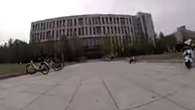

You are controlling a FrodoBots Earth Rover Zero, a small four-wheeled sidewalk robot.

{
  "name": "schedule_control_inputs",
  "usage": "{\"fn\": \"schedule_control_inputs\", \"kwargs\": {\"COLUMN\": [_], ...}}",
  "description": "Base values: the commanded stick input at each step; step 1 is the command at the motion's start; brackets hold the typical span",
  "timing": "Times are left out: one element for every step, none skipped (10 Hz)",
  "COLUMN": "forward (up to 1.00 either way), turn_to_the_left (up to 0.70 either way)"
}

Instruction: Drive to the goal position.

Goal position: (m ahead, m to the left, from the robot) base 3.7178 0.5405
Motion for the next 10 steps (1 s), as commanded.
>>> {"fn": "schedule_control_inputs", "kwargs": {"forward": [0.5, 0.5, 0.5, 0.5, 0.5, 0.5, 0.5, 0.5, 0.5, 0.5], "turn_to_the_left": [0.0, 0.0, 0.0, 0.0, 0.0, 0.03, 0.09, 0.04, 0.0, 0.0]}}
